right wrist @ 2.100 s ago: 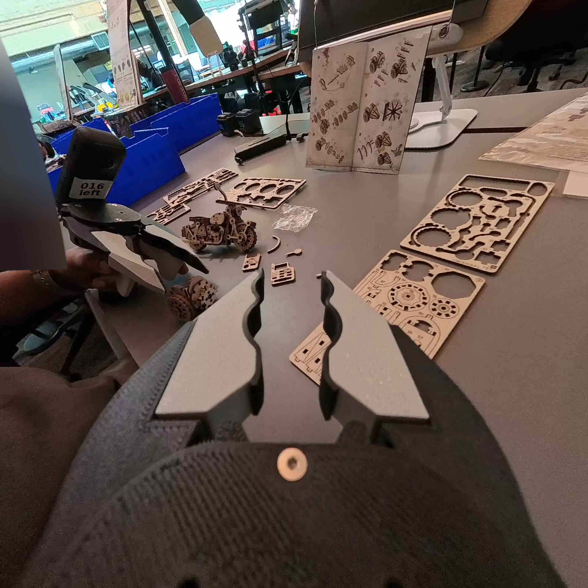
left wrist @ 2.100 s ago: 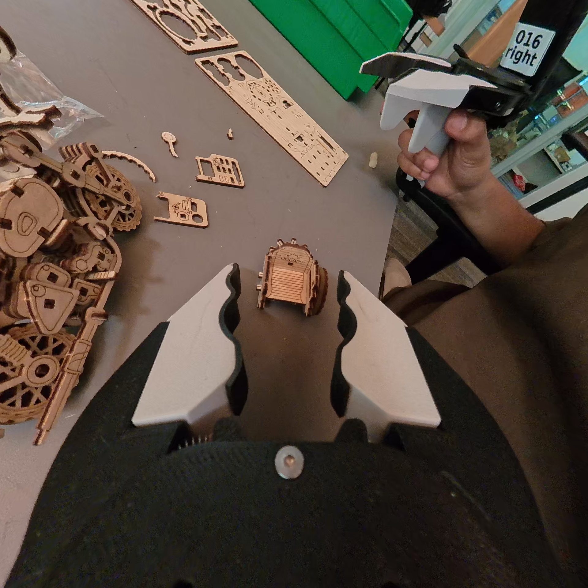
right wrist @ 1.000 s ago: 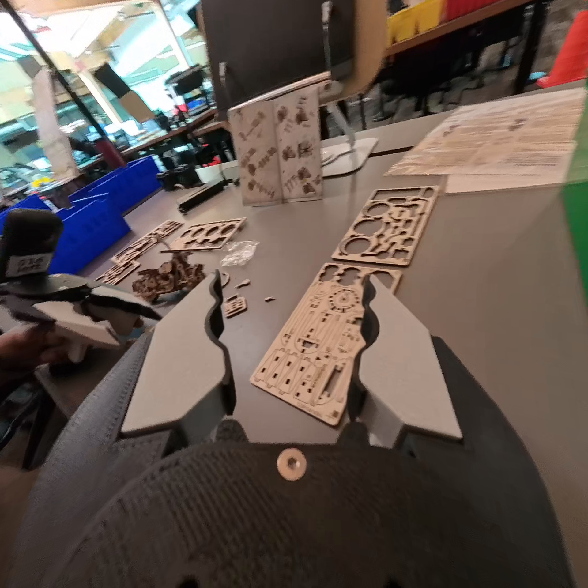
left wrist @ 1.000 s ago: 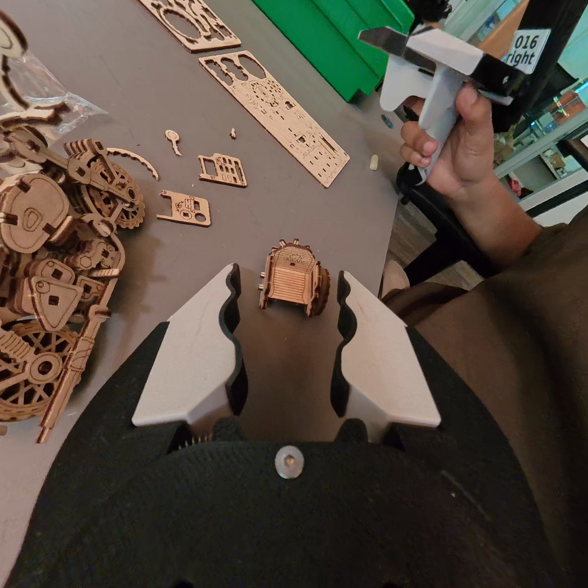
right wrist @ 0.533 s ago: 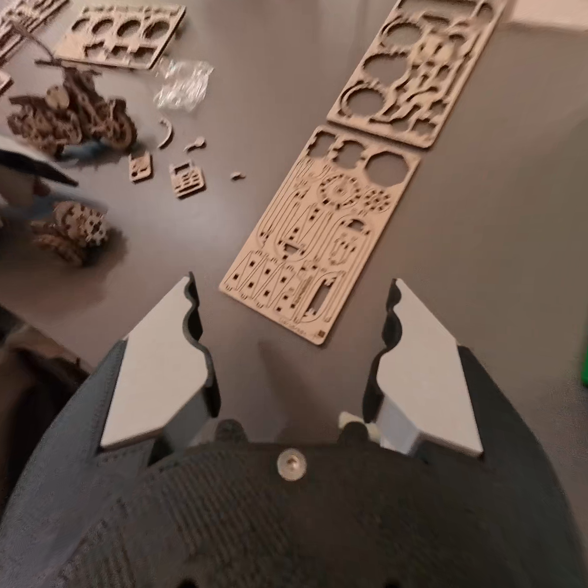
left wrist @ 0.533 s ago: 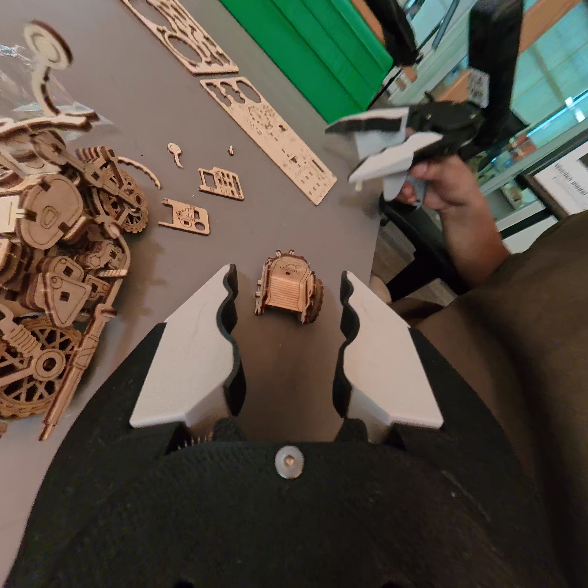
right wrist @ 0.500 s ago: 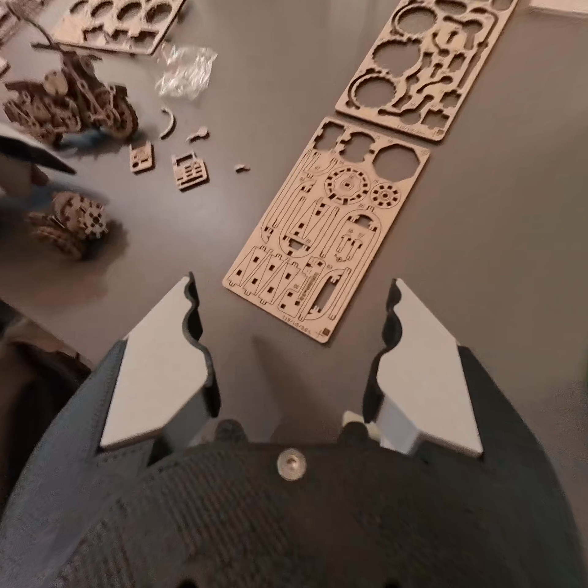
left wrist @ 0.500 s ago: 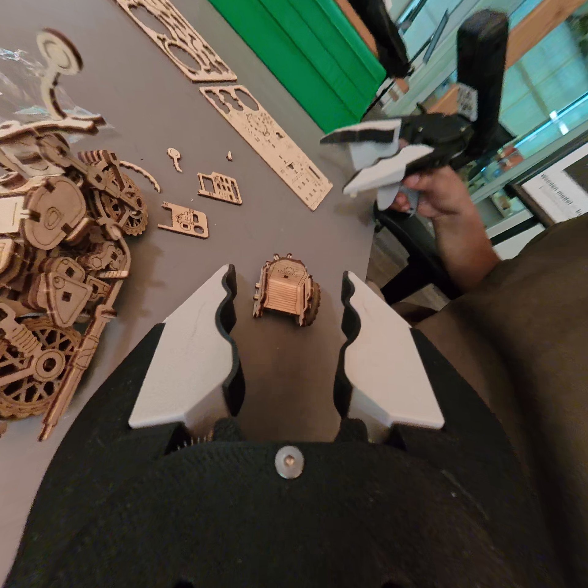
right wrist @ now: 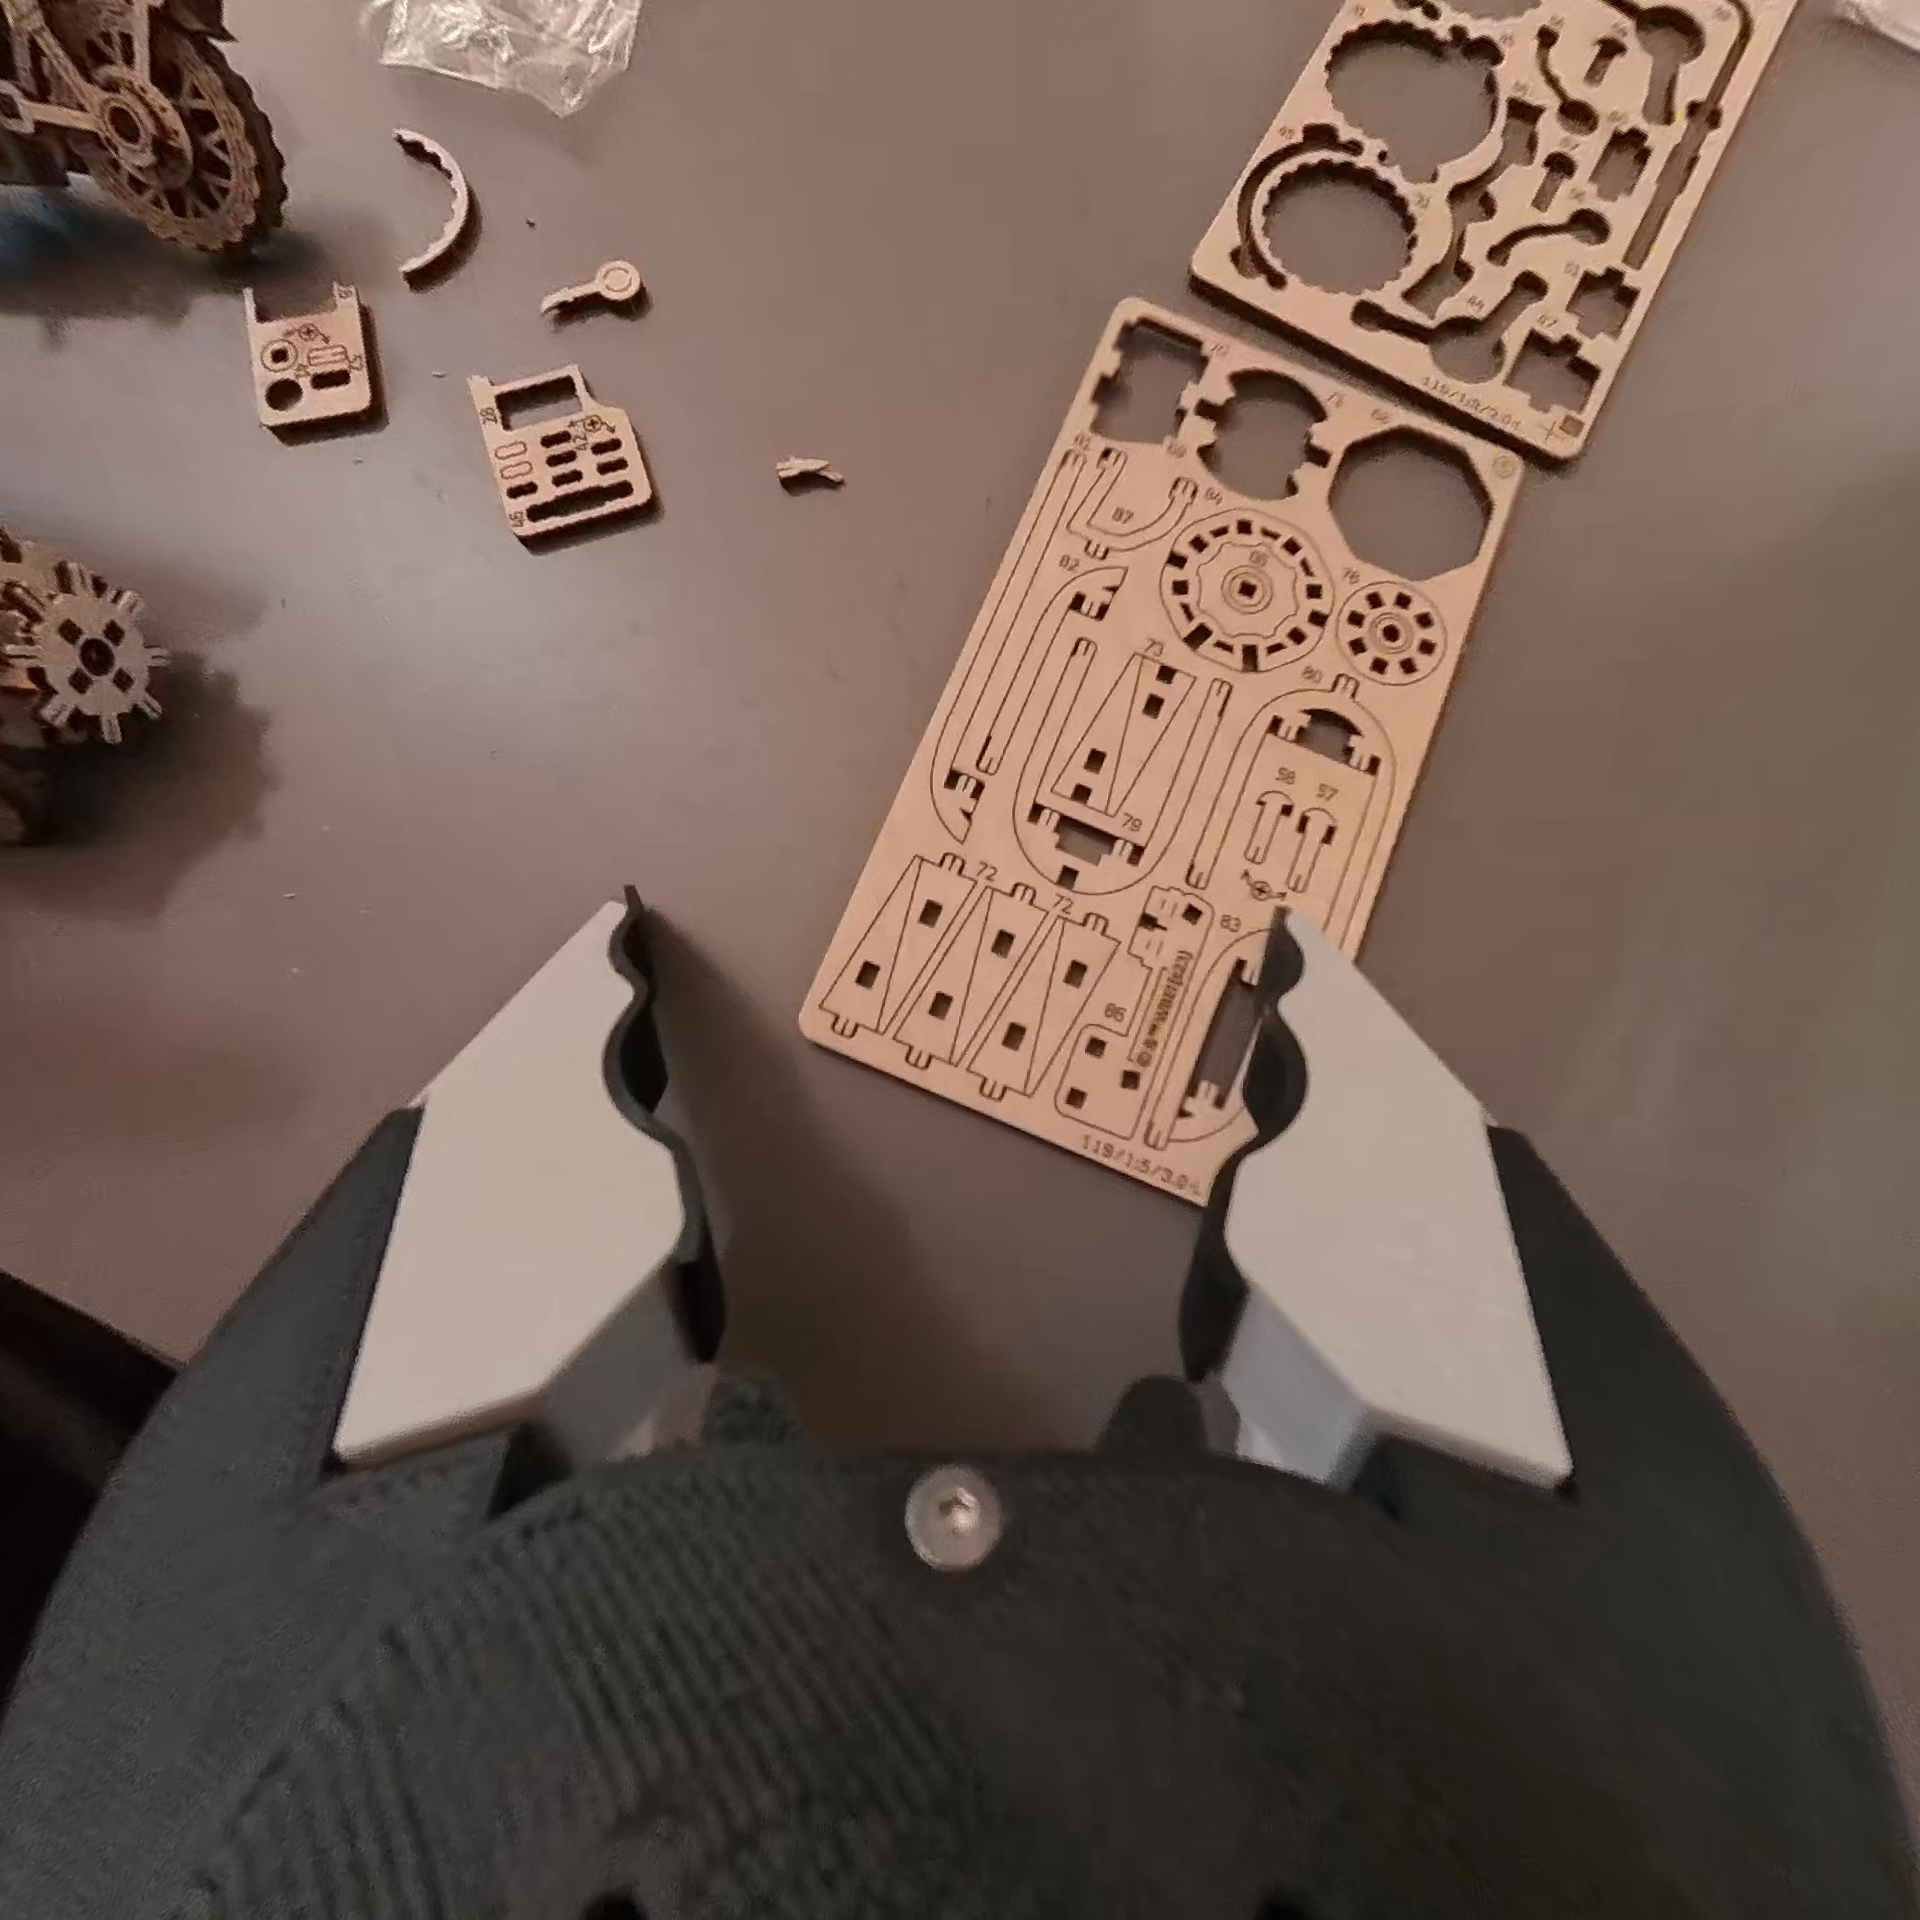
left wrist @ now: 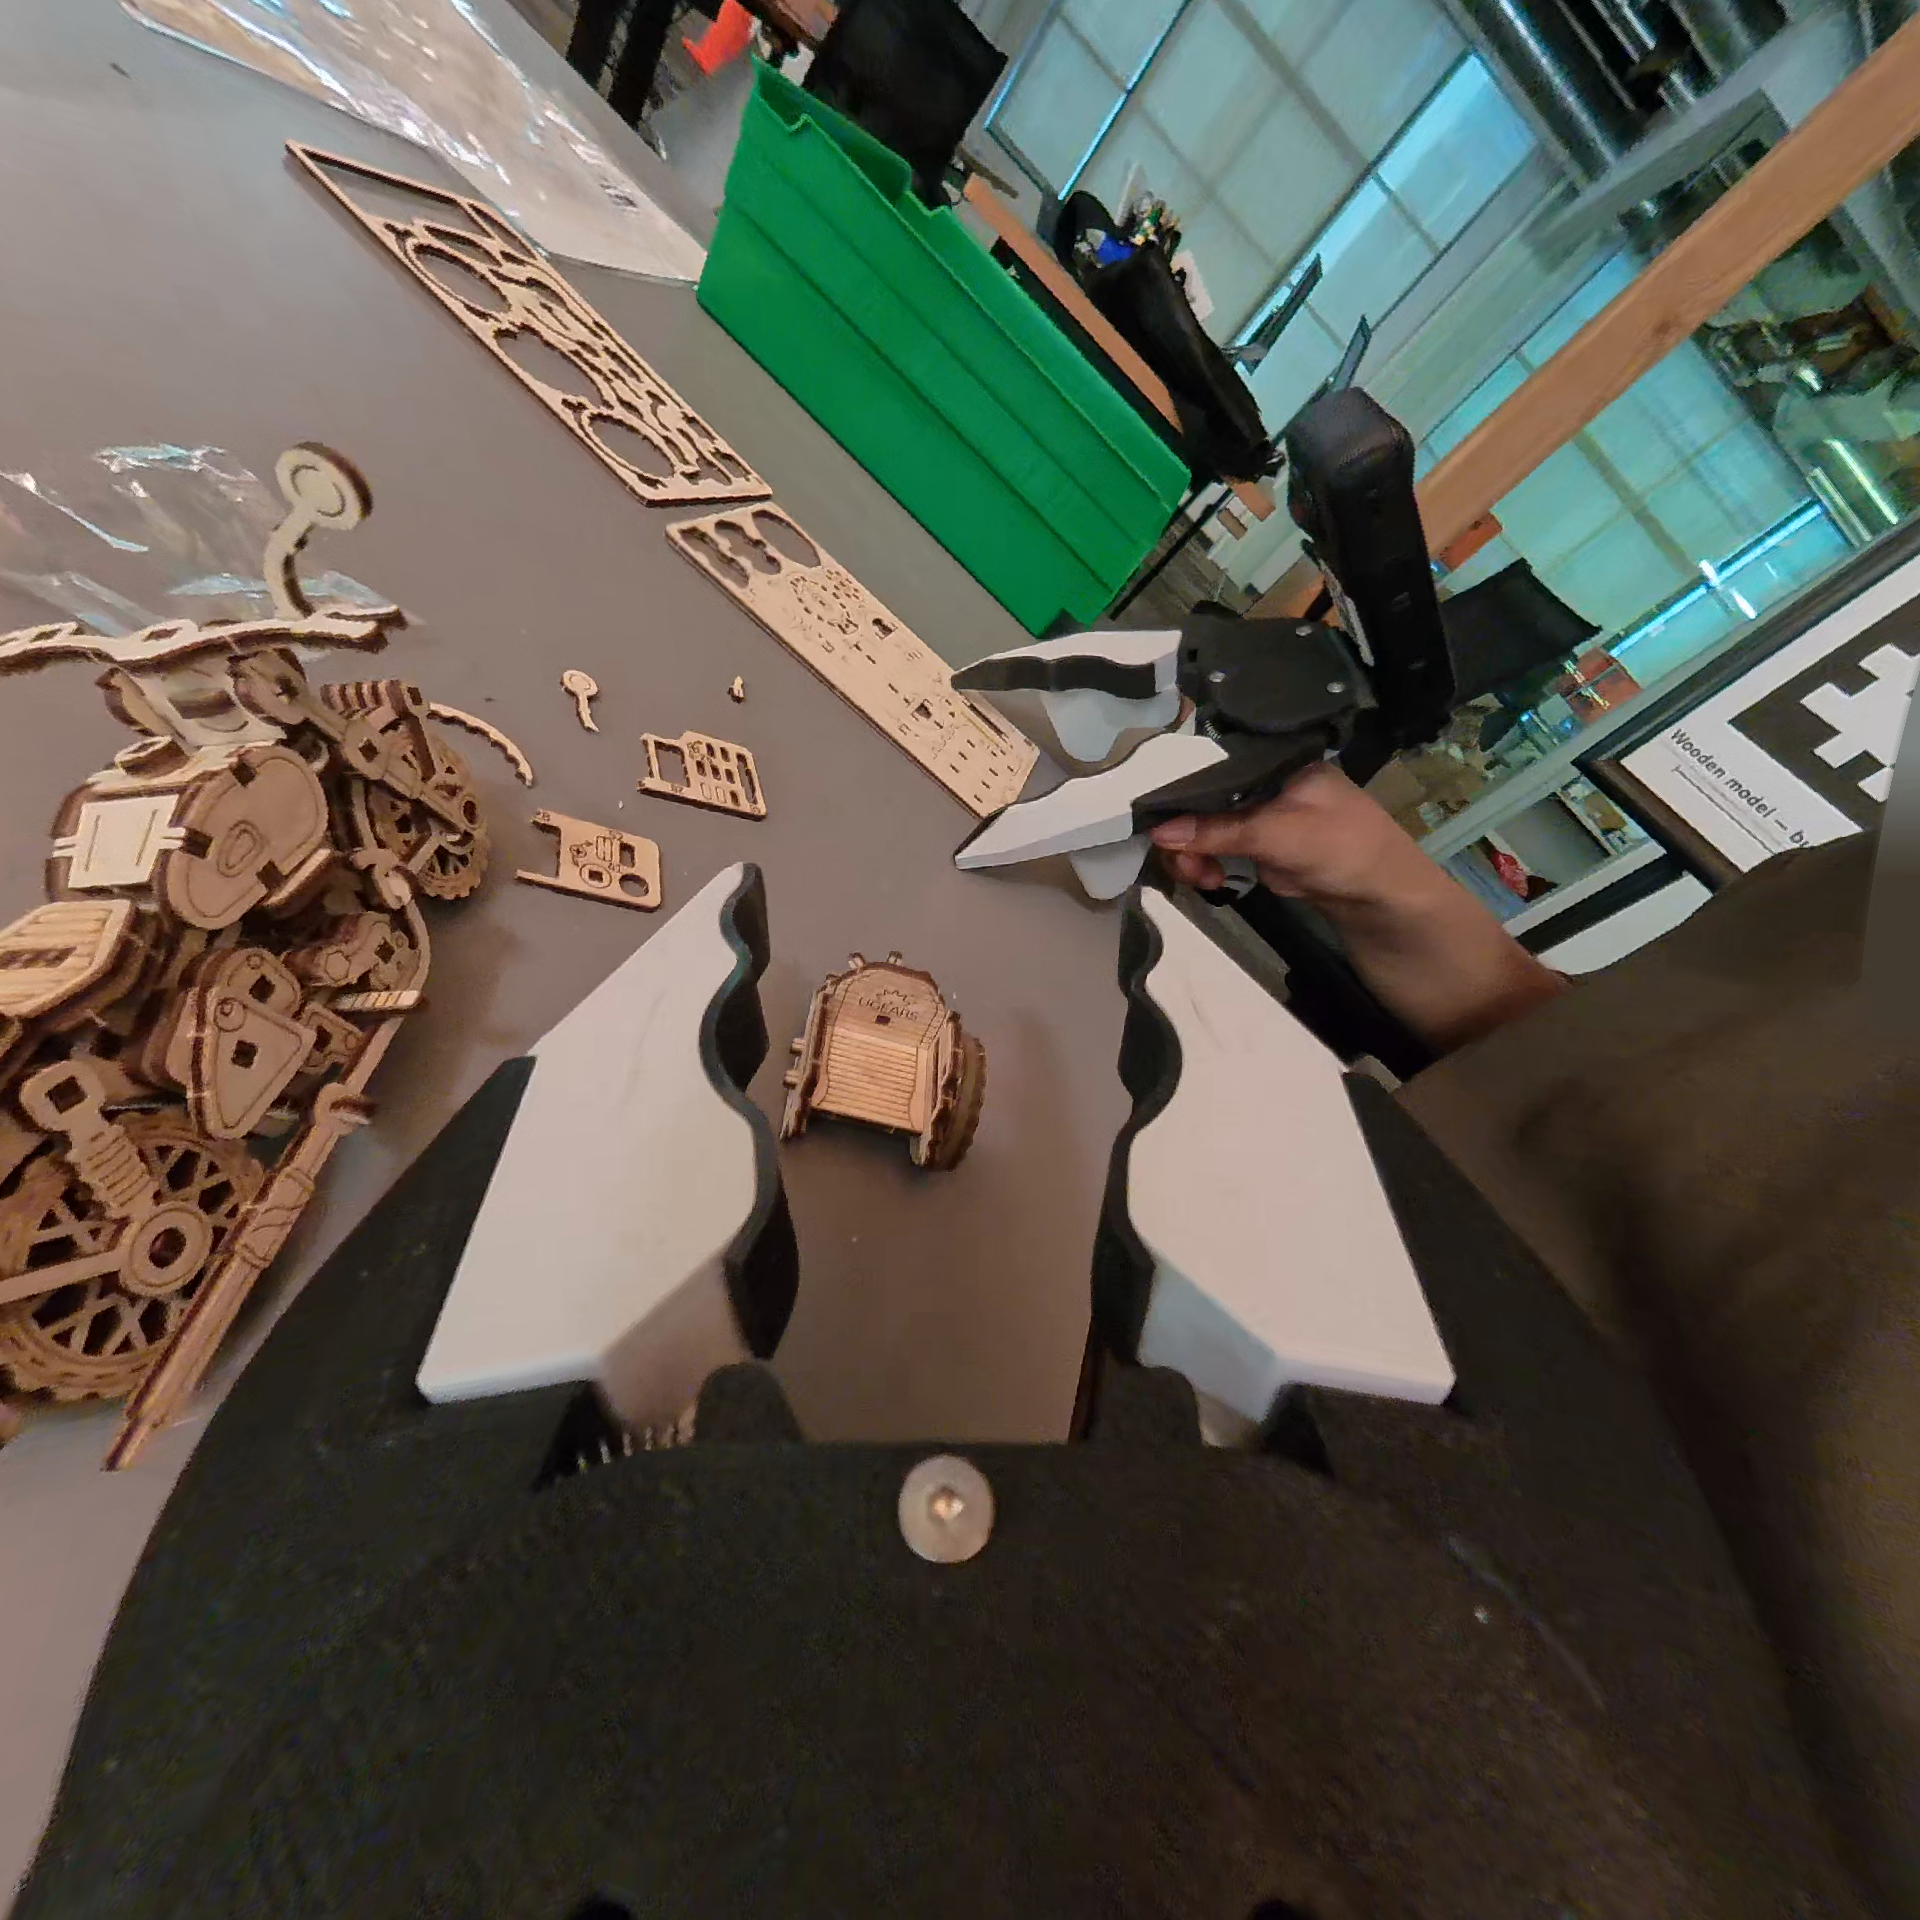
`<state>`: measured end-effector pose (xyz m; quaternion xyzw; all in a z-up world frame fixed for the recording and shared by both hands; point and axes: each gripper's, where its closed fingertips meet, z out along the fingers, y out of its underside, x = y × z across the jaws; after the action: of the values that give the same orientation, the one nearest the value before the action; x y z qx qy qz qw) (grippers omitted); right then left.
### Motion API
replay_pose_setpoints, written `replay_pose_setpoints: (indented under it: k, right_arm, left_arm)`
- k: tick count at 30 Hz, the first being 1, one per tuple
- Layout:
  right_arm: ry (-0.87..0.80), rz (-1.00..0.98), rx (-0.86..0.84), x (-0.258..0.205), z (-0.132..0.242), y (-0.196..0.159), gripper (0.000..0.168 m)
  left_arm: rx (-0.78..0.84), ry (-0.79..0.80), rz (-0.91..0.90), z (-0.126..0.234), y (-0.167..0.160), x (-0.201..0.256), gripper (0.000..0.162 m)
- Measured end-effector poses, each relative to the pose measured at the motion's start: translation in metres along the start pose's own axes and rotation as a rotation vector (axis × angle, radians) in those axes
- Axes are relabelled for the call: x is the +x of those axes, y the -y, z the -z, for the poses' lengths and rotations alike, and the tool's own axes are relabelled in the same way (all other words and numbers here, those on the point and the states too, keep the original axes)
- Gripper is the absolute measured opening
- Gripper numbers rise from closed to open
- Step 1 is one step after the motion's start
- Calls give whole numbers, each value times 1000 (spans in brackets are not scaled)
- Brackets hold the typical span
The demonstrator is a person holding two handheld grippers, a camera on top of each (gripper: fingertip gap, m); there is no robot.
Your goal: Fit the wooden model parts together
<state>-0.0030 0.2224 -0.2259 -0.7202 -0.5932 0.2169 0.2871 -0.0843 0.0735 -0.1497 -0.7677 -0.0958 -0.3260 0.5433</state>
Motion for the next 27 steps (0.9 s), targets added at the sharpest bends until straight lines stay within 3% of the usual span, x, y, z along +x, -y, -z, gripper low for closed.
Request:
replay_pose_setpoints:
  k: [7,16,21,27]
  right_arm:
    - [-3,-16,-17,1,5,-1,102]
    - [-20,-61,-23,10,-3,-3,126]
    - [-21,-63,-4,12,-3,1,109]
    - [5,-55,-35,8,1,-2,106]
  left_arm:
    - [-33,19,-47,-4,-7,2,66]
    - [-32,20,-68,-9,-7,7,66]
    - [-45,31,-88,-9,-10,6,65]
    - [-55,41,-110,-8,-13,5,65]
